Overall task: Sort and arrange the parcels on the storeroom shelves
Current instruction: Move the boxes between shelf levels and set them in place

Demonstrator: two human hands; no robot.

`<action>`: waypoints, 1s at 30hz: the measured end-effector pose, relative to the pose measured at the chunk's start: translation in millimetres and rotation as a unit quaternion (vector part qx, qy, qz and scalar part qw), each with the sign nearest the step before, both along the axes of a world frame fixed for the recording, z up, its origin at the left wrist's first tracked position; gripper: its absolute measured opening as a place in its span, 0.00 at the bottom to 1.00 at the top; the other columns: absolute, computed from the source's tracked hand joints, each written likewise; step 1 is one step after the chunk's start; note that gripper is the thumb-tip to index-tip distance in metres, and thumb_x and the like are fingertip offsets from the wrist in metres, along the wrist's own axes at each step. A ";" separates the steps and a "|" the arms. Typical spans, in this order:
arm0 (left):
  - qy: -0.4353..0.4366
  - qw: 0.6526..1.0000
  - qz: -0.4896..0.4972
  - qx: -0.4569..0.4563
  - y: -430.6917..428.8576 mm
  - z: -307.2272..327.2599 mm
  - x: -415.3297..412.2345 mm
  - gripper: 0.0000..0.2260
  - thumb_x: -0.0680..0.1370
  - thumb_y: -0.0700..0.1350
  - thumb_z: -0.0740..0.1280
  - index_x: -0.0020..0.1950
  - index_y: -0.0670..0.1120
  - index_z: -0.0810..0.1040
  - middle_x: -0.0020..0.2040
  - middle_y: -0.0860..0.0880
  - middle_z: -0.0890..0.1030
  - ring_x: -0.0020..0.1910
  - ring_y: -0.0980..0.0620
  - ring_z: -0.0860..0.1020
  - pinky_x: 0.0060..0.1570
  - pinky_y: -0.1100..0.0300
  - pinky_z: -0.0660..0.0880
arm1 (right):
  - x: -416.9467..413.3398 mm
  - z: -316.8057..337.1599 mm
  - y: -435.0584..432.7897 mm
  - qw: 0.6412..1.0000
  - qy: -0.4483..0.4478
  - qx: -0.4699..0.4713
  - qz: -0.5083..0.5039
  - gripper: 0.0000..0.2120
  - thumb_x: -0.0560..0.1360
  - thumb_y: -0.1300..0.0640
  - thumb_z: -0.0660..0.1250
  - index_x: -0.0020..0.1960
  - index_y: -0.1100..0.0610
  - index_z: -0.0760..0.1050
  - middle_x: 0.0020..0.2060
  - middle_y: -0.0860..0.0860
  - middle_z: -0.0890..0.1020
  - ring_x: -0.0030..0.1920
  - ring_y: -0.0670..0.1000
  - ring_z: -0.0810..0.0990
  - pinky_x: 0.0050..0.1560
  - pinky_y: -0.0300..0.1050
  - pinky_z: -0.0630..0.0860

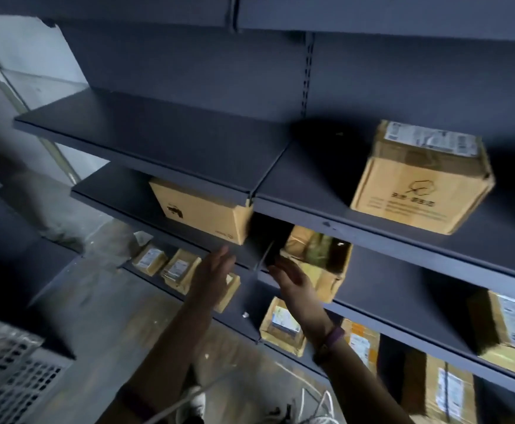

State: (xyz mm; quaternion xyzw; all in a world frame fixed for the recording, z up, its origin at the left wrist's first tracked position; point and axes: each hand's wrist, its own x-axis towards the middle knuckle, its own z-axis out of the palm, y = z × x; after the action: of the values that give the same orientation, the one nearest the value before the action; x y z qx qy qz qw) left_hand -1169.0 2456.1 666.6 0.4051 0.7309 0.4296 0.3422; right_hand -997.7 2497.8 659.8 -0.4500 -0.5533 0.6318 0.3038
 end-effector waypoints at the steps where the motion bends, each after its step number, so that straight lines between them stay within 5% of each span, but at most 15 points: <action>1: -0.020 0.999 0.016 -0.025 6.4 -11.9 -22.0 0.16 0.79 0.33 0.61 0.67 0.34 0.72 0.73 0.35 0.65 0.70 0.40 0.68 0.69 0.52 0.66 | -19.3 -4.7 1.8 1.000 -0.005 -0.004 -0.008 0.16 0.80 0.54 0.63 0.67 0.56 0.71 0.64 0.52 0.77 0.63 0.48 0.76 0.66 0.49 0.72; 7: -0.074 0.997 0.020 -0.028 46.8 -34.1 -146.7 0.09 0.79 0.46 0.65 0.55 0.59 0.75 0.58 0.51 0.79 0.57 0.51 0.77 0.58 0.53 0.75 | -126.2 -26.7 19.1 0.995 -0.041 -0.025 -0.092 0.20 0.80 0.56 0.63 0.71 0.58 0.69 0.66 0.53 0.75 0.63 0.49 0.75 0.67 0.47 0.70; 10: -0.066 0.997 -0.015 -0.032 72.7 -40.2 -206.2 0.07 0.80 0.45 0.64 0.54 0.58 0.75 0.60 0.50 0.76 0.59 0.51 0.75 0.53 0.53 0.75 | -164.7 -32.3 35.5 0.987 -0.077 -0.035 -0.139 0.21 0.81 0.51 0.60 0.71 0.59 0.68 0.67 0.56 0.74 0.65 0.52 0.74 0.71 0.54 0.68; 12: -0.060 0.997 -0.018 -0.047 97.0 -51.3 -244.0 0.06 0.80 0.45 0.63 0.55 0.55 0.74 0.62 0.48 0.73 0.58 0.50 0.73 0.56 0.49 0.75 | -185.7 -36.5 52.1 0.979 -0.097 -0.032 -0.175 0.22 0.81 0.49 0.59 0.70 0.61 0.69 0.67 0.59 0.75 0.61 0.50 0.74 0.69 0.50 0.68; 16: -0.055 0.993 0.068 -0.079 148.1 -64.6 -305.4 0.20 0.79 0.53 0.63 0.68 0.49 0.68 0.63 0.47 0.71 0.64 0.42 0.70 0.64 0.42 0.69 | -218.1 -46.2 91.8 0.968 -0.115 -0.040 -0.221 0.27 0.82 0.49 0.59 0.74 0.62 0.62 0.71 0.57 0.70 0.70 0.55 0.70 0.71 0.48 0.66; 19: -0.058 0.994 0.078 -0.053 174.1 -76.6 -342.0 0.28 0.78 0.54 0.64 0.76 0.48 0.60 0.73 0.44 0.67 0.68 0.41 0.68 0.66 0.44 0.66 | -232.3 -56.9 119.9 0.956 -0.129 -0.056 -0.259 0.19 0.82 0.50 0.60 0.65 0.63 0.69 0.59 0.57 0.76 0.59 0.55 0.75 0.55 0.43 0.71; 22: -0.054 0.993 0.097 -0.044 194.4 -88.3 -366.9 0.27 0.76 0.57 0.66 0.71 0.48 0.65 0.69 0.45 0.71 0.64 0.44 0.71 0.58 0.51 0.68 | -243.4 -70.0 142.5 0.949 -0.155 -0.060 -0.266 0.08 0.82 0.60 0.57 0.48 0.63 0.72 0.43 0.58 0.74 0.42 0.54 0.71 0.37 0.44 0.67; 24: -0.049 0.994 0.080 -0.055 206.7 -98.6 -376.0 0.22 0.77 0.57 0.65 0.66 0.45 0.69 0.60 0.44 0.74 0.58 0.44 0.73 0.55 0.51 0.68 | -249.0 -78.2 154.0 0.947 -0.161 -0.079 -0.267 0.09 0.82 0.66 0.54 0.50 0.65 0.73 0.45 0.59 0.75 0.41 0.54 0.73 0.44 0.46 0.72; 26: -0.006 0.998 0.036 -0.058 214.6 -105.4 -379.3 0.11 0.79 0.54 0.62 0.56 0.49 0.71 0.55 0.46 0.74 0.51 0.49 0.73 0.56 0.51 0.69 | -252.3 -88.7 161.3 0.945 -0.161 -0.087 -0.270 0.13 0.81 0.68 0.52 0.54 0.76 0.72 0.51 0.69 0.78 0.53 0.66 0.78 0.57 0.57 0.76; 28: 0.062 0.997 -0.013 -0.050 218.7 -112.6 -378.1 0.06 0.82 0.51 0.59 0.54 0.50 0.70 0.53 0.47 0.75 0.50 0.51 0.74 0.56 0.52 0.70 | -254.1 -96.3 164.5 0.943 -0.164 -0.097 -0.273 0.13 0.80 0.69 0.52 0.55 0.80 0.70 0.54 0.75 0.76 0.58 0.74 0.73 0.59 0.67 0.72; 30: 0.072 0.996 -0.037 -0.042 218.3 -114.9 -376.9 0.10 0.82 0.47 0.58 0.60 0.45 0.70 0.56 0.45 0.76 0.56 0.48 0.74 0.57 0.53 0.72 | -251.9 -97.8 165.1 0.941 -0.146 -0.105 -0.286 0.13 0.80 0.70 0.52 0.53 0.76 0.73 0.54 0.72 0.78 0.59 0.71 0.76 0.53 0.61 0.77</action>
State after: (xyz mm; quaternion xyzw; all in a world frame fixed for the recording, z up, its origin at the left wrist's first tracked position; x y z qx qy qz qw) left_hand -1546.0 2674.4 551.6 0.4470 0.7556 0.3555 0.3208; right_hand -1249.6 2662.9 562.0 -0.7056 -0.3701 0.5001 0.3391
